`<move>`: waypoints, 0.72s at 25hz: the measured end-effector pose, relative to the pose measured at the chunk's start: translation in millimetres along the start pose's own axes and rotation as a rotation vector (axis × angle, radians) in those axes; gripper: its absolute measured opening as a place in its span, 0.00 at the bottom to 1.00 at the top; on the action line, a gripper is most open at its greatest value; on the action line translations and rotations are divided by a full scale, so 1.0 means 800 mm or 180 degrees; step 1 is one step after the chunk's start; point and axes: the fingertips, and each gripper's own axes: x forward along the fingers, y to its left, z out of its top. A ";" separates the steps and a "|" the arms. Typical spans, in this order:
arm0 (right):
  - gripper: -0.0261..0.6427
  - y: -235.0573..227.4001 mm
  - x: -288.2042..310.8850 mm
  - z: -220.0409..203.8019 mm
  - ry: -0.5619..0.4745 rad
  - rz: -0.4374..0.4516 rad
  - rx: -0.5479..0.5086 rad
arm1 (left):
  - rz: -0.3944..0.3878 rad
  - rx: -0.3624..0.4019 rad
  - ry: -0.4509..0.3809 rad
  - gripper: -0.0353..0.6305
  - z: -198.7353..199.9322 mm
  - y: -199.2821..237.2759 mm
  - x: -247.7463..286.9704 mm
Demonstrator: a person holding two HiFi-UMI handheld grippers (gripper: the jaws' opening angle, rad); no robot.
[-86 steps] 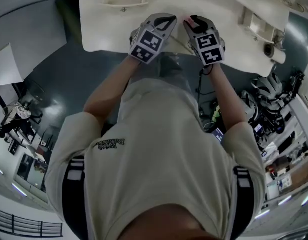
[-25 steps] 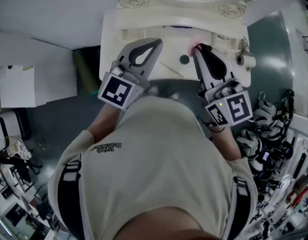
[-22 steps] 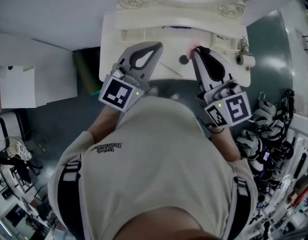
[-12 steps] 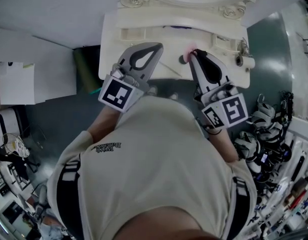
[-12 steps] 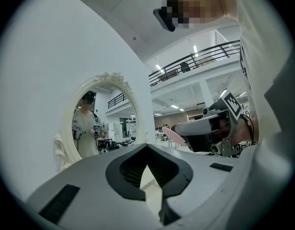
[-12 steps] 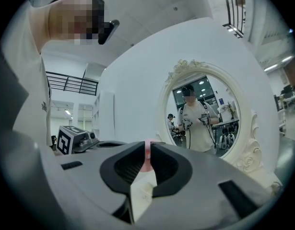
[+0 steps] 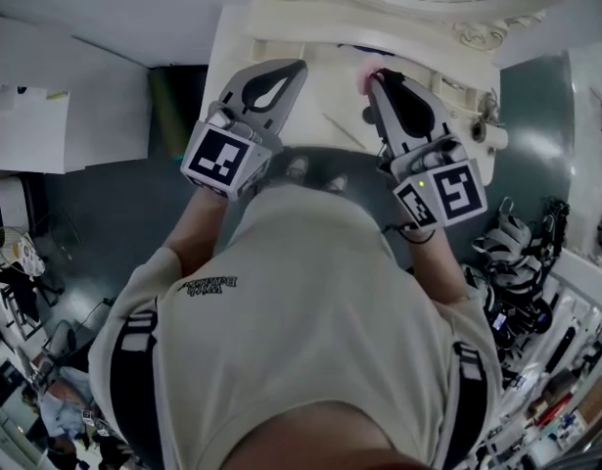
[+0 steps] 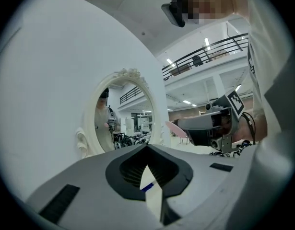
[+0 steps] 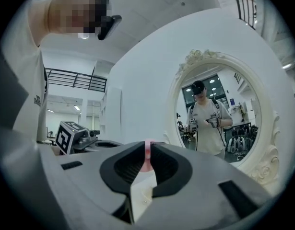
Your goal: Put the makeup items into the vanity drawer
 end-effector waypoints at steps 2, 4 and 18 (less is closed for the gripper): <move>0.10 0.000 0.020 -0.001 0.0033 0.0081 -0.0052 | 0.0132 -0.0028 0.0041 0.07 -0.003 0.021 -0.003; 0.10 0.000 0.043 -0.003 0.0056 0.0158 -0.0099 | 0.0261 -0.0047 0.0075 0.07 -0.007 0.042 -0.007; 0.10 0.024 0.206 -0.081 0.0695 0.0656 -0.0303 | 0.0720 -0.0216 0.0444 0.07 -0.089 0.156 -0.014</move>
